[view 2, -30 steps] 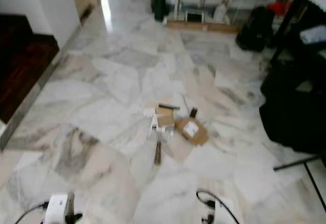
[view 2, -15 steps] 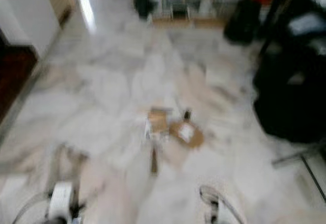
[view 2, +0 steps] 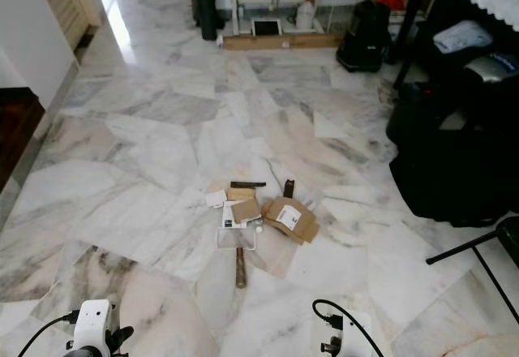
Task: Sweep floor
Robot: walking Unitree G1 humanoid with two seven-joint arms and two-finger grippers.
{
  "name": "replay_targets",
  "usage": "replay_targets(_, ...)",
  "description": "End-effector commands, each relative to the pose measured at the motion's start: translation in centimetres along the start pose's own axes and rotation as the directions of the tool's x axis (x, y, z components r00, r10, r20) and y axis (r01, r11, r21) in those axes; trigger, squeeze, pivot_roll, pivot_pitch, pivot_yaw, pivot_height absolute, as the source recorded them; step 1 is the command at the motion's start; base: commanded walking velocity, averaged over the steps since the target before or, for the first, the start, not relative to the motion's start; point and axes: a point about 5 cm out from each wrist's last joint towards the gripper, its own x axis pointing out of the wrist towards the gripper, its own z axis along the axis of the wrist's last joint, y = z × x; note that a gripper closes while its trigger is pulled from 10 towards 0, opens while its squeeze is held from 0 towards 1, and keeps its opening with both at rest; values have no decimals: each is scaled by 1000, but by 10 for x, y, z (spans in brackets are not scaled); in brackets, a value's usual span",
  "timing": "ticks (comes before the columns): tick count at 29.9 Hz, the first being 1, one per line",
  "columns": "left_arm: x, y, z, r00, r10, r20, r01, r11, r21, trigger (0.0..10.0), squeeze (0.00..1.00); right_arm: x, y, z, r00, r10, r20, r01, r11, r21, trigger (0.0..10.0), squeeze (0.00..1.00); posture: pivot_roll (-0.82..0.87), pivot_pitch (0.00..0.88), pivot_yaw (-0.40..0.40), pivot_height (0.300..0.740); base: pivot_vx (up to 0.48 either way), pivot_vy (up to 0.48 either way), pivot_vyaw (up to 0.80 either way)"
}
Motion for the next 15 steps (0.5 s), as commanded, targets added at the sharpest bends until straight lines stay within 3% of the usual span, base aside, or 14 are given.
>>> replay_targets(1, -2, 1, -10, 999, 1, -39, -2, 1000, -11, 10000, 0, 0, -2, 0, 1000, 0, 9, 0, 1000, -11, 10000, 0, 7, 87, -31, 740, 0, 0, 519)
replay_targets(5, -2, 1, -11, 999, 3, -40, -4, 1000, -15, 10000, 0, 0, -2, 0, 1000, -1, 7, 1, 1000, -16, 10000, 0, 7, 88, -32, 740, 0, 0, 800)
replay_targets(15, -2, 1, -11, 999, 7, -41, -8, 1000, -9, 10000, 0, 0, -3, 0, 1000, -14, 11, 14, 1000, -4, 10000, 0, 5, 89, -32, 740, 0, 0, 0)
